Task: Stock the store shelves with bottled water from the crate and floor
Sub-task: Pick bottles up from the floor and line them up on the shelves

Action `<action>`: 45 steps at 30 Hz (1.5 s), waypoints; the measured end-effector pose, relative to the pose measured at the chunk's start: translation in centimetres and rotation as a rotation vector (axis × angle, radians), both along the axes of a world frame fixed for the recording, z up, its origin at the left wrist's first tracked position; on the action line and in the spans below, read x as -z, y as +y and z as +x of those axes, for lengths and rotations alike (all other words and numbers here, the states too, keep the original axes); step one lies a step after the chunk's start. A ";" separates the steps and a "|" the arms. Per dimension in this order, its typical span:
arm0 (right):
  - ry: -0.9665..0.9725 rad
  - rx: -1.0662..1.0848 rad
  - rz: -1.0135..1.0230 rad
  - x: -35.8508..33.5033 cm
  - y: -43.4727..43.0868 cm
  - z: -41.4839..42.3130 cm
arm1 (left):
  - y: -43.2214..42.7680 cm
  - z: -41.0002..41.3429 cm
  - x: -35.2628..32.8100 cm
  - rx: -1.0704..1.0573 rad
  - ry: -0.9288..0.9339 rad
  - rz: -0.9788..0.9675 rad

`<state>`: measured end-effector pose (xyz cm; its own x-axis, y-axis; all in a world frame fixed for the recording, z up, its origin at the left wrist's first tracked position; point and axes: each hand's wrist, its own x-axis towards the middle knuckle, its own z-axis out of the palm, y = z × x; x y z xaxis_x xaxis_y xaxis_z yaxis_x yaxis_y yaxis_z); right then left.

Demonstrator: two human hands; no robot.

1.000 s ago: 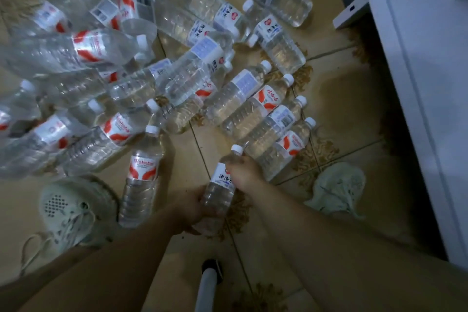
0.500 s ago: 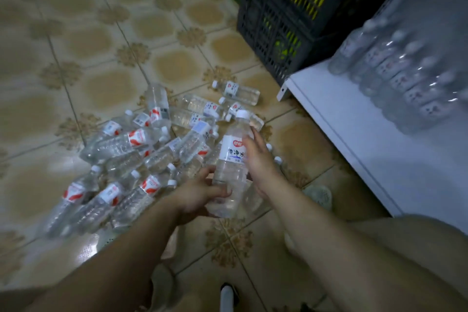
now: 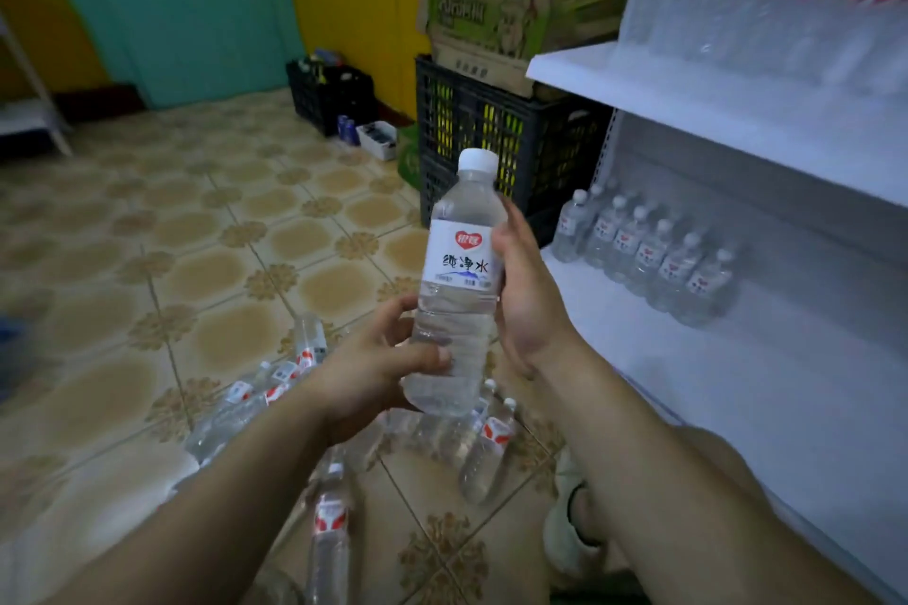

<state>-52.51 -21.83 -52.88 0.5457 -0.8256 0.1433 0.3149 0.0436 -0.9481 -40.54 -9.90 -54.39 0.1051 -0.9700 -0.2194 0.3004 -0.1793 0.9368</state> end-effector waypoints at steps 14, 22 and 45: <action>0.355 0.155 -0.065 -3.7 -4.6 -13.3 | -9.5 -8.0 -2.7 0.214 -0.196 -0.024; 0.393 0.303 0.043 -0.3 -12.9 -15.5 | -21.9 -8.1 0.5 0.452 -0.384 0.019; 0.719 0.602 -0.058 29.7 -44.0 -9.4 | -50.8 -2.7 34.8 0.658 -1.416 0.154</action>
<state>-61.96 -65.84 -82.60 0.0025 -0.9999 -0.0120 -0.3931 0.0100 -0.9194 -43.25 -60.69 -89.15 -0.1133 -0.9050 -0.4100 -0.9399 -0.0362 0.3395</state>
